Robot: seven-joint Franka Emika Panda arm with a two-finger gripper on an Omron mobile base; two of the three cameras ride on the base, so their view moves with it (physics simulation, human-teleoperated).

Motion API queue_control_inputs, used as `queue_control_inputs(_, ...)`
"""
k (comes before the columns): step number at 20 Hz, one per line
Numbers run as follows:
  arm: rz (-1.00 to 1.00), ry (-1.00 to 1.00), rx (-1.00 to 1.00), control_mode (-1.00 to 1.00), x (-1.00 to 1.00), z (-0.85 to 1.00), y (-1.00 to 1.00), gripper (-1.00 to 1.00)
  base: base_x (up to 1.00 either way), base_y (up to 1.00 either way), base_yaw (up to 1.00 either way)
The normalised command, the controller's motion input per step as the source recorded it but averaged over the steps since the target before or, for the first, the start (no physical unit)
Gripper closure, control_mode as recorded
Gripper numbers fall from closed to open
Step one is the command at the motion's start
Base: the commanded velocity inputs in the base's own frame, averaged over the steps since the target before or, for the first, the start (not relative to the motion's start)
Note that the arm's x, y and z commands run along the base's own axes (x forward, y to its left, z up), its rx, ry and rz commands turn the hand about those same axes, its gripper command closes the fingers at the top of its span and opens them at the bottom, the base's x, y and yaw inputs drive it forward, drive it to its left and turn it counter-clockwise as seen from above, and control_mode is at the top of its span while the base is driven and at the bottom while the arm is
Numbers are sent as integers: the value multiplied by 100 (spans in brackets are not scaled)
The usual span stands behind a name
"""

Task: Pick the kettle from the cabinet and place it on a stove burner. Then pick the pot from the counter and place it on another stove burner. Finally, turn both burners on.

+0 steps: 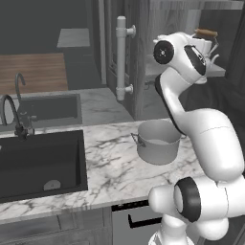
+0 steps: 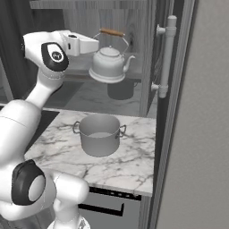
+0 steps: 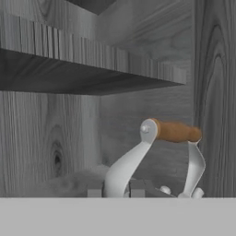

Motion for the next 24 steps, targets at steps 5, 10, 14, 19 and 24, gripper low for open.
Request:
queue_control_inputs(5,-4,3,0,-100,-28,0,0,100,0,0,0)
queue_control_inputs(10,-3,3,0,-100,-25,0,0,100,0,0,0)
queue_control_inputs(14,-1,3,0,-100,-24,0,0,100,0,0,0)
queue_control_inputs(19,0,0,0,-100,-27,0,0,100,0,0,0)
queue_control_inputs(24,0,0,0,-100,-31,0,0,100,0,0,0)
